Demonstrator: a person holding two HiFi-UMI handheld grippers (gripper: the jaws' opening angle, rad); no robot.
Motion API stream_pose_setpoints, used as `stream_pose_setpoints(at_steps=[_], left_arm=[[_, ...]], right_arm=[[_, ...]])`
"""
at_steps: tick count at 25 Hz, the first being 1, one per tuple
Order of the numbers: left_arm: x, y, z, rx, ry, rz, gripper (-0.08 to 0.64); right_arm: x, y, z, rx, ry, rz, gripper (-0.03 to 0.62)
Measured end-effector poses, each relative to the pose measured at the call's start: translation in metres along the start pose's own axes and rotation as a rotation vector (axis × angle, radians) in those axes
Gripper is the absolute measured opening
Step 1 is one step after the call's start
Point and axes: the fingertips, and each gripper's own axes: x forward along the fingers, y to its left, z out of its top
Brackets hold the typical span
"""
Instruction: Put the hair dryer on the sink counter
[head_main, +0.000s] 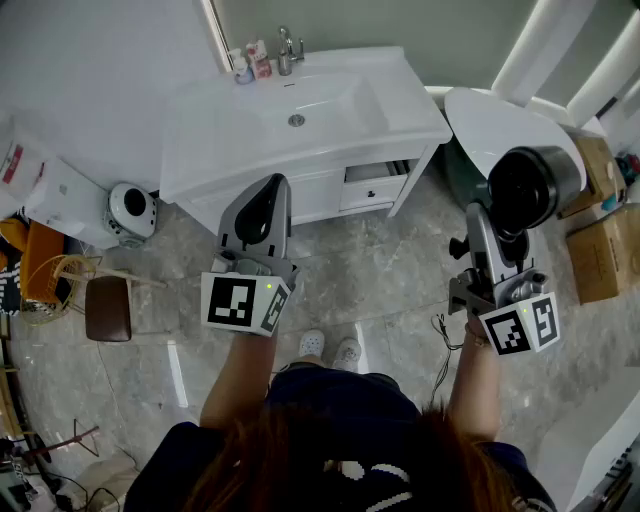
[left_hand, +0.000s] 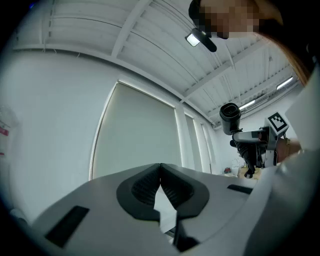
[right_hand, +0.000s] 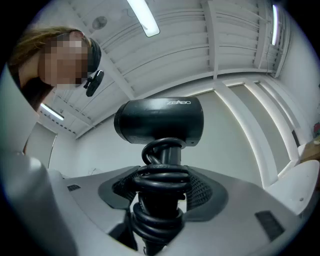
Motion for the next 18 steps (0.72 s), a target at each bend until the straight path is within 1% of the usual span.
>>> stream_pose_setpoints(at_steps=[4, 7, 9, 18], left_arm=[[-0.005, 0.012, 0.007, -0.003, -0.002, -0.016, 0.018], [-0.009, 0.021, 0.01, -0.001, -0.004, -0.027, 0.018], [-0.012, 0.029, 0.011, 0.0, -0.006, -0.036, 0.018], [-0.018, 0.069, 0.005, -0.002, -0.006, -0.081, 0.018]], right_arm=[[0.005, 0.019, 0.003, -0.007, -0.002, -0.002, 0.279], [0.01, 0.031, 0.005, 0.044, -0.018, 0.016, 0.28], [0.012, 0.038, 0.004, 0.06, -0.029, 0.01, 0.281], [0.025, 0.067, -0.007, 0.025, -0.047, -0.045, 0.281]])
